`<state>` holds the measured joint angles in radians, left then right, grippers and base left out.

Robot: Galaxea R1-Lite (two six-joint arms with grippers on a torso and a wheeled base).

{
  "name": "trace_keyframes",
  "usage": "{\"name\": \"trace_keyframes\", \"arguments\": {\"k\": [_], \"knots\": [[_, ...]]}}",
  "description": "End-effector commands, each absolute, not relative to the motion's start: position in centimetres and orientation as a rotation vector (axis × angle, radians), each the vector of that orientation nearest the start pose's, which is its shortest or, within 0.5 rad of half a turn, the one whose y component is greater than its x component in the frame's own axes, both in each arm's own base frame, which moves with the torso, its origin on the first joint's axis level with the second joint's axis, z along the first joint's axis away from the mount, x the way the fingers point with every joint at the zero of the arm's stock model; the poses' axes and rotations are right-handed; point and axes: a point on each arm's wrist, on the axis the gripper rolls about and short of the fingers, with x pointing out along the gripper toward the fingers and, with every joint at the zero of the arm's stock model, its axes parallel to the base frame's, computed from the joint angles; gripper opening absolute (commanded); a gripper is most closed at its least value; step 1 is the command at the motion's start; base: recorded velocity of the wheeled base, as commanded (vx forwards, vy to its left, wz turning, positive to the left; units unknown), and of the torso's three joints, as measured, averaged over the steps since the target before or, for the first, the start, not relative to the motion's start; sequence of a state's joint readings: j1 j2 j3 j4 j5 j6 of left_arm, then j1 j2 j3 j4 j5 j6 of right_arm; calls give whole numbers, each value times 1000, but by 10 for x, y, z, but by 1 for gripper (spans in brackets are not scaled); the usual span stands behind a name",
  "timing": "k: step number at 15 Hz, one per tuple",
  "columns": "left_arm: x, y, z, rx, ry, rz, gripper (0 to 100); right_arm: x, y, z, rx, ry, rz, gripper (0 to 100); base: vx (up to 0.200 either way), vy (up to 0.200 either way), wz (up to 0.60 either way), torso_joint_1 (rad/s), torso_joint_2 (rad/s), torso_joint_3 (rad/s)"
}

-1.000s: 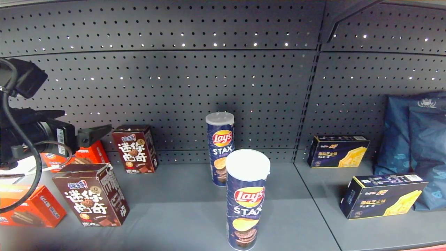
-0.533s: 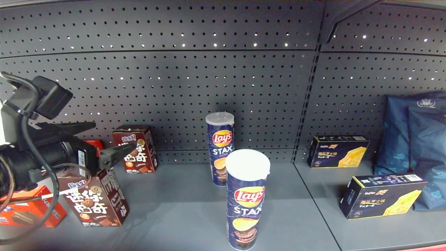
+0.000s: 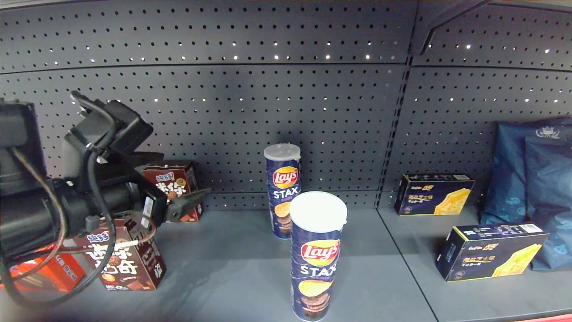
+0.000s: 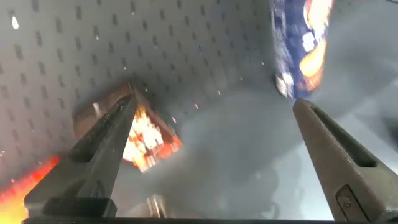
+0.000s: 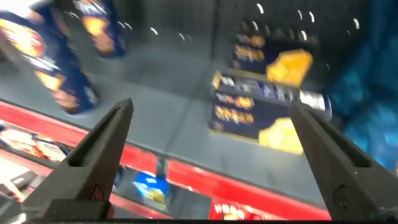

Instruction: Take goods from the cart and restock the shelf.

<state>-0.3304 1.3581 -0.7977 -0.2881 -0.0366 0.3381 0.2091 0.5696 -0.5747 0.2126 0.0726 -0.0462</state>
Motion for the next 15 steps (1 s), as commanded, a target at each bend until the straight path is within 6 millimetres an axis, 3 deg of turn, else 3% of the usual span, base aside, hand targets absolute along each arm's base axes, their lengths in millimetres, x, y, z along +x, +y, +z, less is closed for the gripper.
{"name": "trace_keyframes", "arguments": {"k": [1, 3, 4, 6, 7, 11, 15], "knots": [[250, -88, 236, 399, 227, -407, 100, -16, -1, 181, -52, 135, 153, 100, 0, 0, 0, 0, 0, 0], [268, -96, 237, 404, 228, -395, 100, -38, 0, 171, -47, 117, 64, 100, 0, 0, 0, 0, 0, 0], [282, -101, 233, 420, 241, -390, 100, -59, 3, 160, -45, 103, 7, 100, 0, 0, 0, 0, 0, 0], [294, -104, 226, 469, 253, -394, 100, -71, 4, 155, -44, 115, -19, 100, 0, 0, 0, 0, 0, 0], [303, -108, 218, 501, 266, -399, 100, -75, 5, 162, -47, 94, -31, 100, 0, 0, 0, 0, 0, 0], [323, -123, 206, 521, 291, -410, 100, -77, 4, 164, -47, 89, -55, 100, 0, 0, 0, 0, 0, 0], [323, -135, 195, 536, 316, -435, 100, -76, 4, 162, -44, 94, -68, 100, 0, 0, 0, 0, 0, 0]]}}
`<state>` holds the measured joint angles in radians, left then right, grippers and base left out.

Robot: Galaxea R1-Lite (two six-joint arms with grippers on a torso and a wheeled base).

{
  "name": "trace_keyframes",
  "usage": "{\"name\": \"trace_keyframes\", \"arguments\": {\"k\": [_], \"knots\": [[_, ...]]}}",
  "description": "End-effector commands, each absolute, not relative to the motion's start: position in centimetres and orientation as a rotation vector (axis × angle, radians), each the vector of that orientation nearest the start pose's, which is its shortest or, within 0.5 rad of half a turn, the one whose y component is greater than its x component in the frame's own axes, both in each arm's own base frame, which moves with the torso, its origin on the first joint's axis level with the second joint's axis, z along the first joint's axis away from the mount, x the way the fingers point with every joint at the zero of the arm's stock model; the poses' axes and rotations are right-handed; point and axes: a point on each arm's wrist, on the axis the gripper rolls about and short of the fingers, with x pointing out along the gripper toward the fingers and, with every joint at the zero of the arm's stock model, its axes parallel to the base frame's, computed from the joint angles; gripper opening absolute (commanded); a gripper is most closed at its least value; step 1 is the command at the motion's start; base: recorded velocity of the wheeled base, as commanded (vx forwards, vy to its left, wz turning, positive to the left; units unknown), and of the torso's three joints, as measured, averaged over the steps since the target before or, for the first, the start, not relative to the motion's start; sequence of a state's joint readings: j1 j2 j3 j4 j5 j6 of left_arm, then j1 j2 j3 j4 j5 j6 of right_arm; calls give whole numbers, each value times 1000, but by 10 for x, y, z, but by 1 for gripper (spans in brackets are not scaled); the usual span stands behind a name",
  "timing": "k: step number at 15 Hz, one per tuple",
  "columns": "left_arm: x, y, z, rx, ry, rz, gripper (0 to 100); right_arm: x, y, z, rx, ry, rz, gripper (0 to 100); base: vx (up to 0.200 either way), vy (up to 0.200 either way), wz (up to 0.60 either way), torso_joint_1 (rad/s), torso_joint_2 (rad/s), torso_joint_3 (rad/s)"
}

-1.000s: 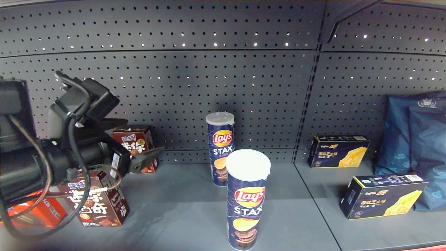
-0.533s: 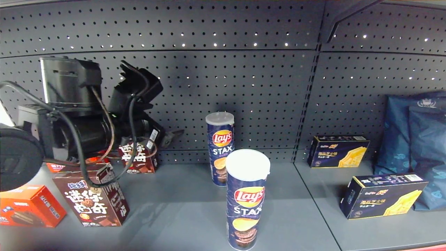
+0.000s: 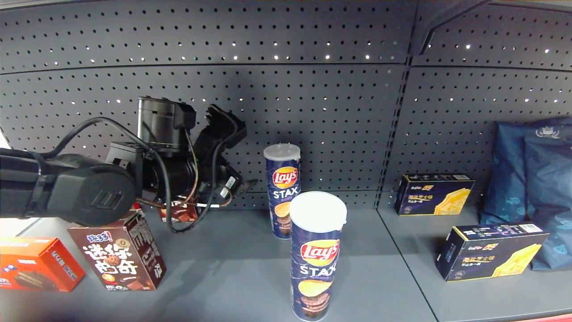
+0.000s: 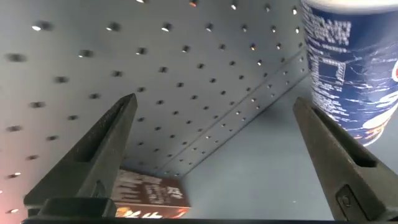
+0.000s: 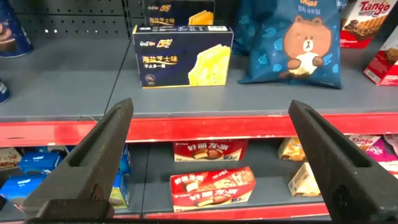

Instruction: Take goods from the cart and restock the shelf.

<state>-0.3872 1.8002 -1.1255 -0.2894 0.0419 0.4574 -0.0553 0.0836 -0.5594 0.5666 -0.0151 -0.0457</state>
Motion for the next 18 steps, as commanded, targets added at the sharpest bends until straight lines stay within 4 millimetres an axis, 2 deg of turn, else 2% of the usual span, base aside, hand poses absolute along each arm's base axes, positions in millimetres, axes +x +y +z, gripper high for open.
{"name": "trace_keyframes", "arguments": {"k": [1, 10, 18], "knots": [[320, -137, 194, 540, 320, -445, 100, -76, 4, 162, -44, 95, -68, 100, 0, 0, 0, 0, 0, 0], [314, -149, 186, 583, 329, -495, 100, -75, 4, 161, -43, 101, -70, 100, 0, 0, 0, 0, 0, 0], [326, -152, 176, 583, 347, -489, 100, -74, 4, 160, -43, 106, -74, 100, 0, 0, 0, 0, 0, 0]]}}
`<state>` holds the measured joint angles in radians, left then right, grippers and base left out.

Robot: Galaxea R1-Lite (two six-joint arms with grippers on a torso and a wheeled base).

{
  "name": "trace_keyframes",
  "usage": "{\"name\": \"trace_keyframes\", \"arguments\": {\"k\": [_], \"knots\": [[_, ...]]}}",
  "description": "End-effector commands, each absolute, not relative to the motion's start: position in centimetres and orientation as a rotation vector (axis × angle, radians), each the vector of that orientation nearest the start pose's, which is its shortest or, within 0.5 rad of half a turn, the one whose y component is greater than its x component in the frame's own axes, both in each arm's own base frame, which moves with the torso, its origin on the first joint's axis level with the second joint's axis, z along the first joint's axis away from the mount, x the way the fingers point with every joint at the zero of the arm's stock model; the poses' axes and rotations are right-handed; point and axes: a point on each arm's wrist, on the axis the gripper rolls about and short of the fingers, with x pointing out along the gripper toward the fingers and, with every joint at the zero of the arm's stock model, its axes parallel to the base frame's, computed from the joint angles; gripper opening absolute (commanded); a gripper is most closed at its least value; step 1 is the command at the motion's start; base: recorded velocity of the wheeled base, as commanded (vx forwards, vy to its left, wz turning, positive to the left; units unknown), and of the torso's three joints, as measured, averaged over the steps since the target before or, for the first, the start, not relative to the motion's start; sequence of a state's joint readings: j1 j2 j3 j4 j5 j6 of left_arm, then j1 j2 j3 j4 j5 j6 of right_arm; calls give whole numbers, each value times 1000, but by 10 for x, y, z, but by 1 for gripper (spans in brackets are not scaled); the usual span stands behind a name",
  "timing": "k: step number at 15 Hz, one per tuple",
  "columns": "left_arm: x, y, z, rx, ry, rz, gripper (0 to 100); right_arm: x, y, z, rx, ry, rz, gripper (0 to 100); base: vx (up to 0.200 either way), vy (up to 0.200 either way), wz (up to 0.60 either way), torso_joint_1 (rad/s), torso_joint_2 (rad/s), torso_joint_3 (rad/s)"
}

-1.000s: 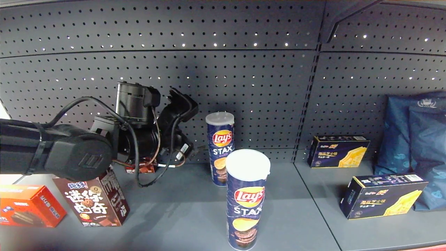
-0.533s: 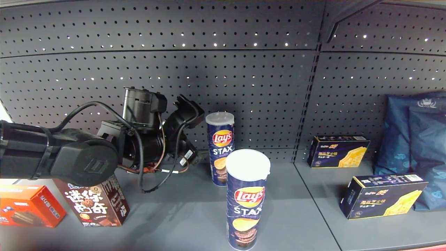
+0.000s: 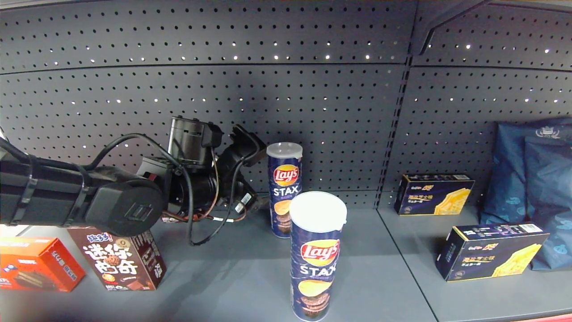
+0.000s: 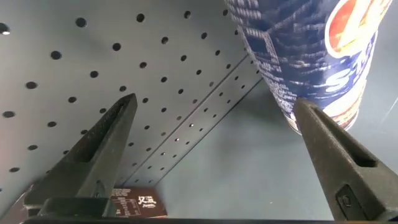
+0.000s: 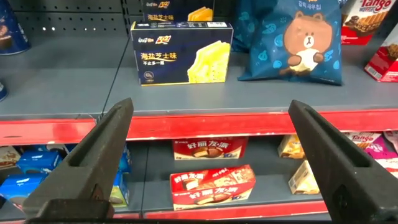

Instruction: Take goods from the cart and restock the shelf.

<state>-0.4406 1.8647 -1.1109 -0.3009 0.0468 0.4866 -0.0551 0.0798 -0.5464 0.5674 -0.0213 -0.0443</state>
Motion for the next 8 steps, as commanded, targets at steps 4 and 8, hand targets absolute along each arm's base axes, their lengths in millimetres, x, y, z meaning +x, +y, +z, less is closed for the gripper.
{"name": "trace_keyframes", "arguments": {"k": [4, 8], "knots": [[328, -150, 174, 579, 353, -480, 100, -74, 4, 159, -43, 109, -74, 100, 0, 0, 0, 0, 0, 0], [330, -146, 172, 578, 360, -471, 100, -74, 4, 159, -43, 108, -74, 100, 0, 0, 0, 0, 0, 0]]}}
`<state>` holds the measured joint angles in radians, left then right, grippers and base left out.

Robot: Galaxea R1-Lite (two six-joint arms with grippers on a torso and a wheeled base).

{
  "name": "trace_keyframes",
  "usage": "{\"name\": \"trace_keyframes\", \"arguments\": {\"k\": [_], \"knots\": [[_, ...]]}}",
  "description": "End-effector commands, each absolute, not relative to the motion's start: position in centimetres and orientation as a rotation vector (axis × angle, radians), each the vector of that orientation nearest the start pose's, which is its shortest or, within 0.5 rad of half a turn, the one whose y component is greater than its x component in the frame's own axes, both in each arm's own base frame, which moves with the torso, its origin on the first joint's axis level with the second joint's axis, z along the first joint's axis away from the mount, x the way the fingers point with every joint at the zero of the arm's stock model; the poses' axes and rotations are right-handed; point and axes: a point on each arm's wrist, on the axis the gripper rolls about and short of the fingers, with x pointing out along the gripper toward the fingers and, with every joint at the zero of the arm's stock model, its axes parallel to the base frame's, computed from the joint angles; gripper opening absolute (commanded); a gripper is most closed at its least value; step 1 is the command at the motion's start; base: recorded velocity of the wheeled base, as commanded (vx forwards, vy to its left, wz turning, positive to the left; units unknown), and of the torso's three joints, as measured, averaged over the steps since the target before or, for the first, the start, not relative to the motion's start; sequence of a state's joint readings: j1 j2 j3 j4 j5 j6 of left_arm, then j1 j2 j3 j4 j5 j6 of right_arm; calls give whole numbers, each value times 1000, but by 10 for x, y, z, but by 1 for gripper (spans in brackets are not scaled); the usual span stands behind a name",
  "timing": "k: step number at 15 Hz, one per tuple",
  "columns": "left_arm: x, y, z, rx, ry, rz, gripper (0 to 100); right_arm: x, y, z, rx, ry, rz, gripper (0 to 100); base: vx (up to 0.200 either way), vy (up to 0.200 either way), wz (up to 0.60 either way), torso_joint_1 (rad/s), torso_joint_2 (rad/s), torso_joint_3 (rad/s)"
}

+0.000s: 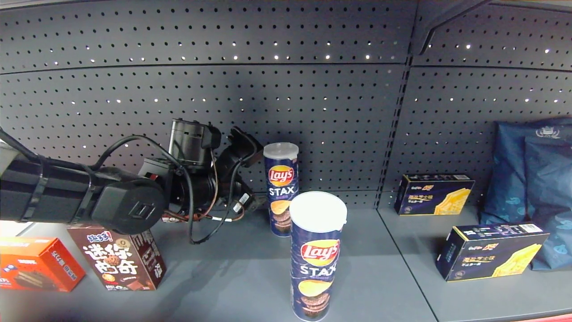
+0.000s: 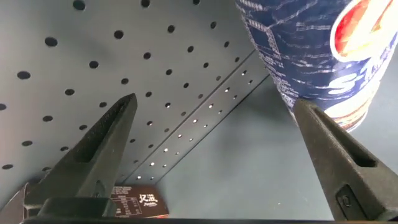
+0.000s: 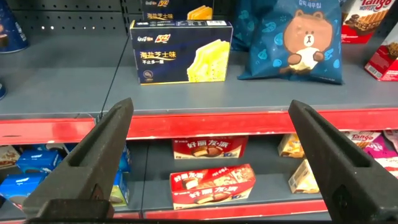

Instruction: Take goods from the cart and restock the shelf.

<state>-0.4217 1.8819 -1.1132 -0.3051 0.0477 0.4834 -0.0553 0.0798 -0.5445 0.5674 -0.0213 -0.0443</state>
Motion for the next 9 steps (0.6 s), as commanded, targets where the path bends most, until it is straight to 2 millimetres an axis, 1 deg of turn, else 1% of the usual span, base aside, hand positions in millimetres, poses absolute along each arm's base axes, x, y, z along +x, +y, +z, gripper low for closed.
{"name": "trace_keyframes", "arguments": {"k": [1, 3, 5, 6, 7, 9], "knots": [[330, -146, 171, 578, 363, -472, 100, -74, 4, 159, -43, 108, -74, 100, 0, 0, 0, 0, 0, 0], [328, -145, 169, 579, 371, -473, 100, -74, 4, 159, -43, 108, -74, 100, 0, 0, 0, 0, 0, 0], [324, -140, 171, 578, 373, -466, 100, -74, 4, 159, -43, 112, -74, 100, 0, 0, 0, 0, 0, 0], [324, -140, 172, 577, 372, -464, 100, -74, 4, 159, -43, 111, -74, 100, 0, 0, 0, 0, 0, 0], [326, -135, 172, 575, 373, -449, 100, -73, 4, 157, -42, 117, -74, 100, 0, 0, 0, 0, 0, 0], [330, -136, 168, 576, 382, -451, 100, -73, 4, 158, -43, 114, -76, 100, 0, 0, 0, 0, 0, 0]]}}
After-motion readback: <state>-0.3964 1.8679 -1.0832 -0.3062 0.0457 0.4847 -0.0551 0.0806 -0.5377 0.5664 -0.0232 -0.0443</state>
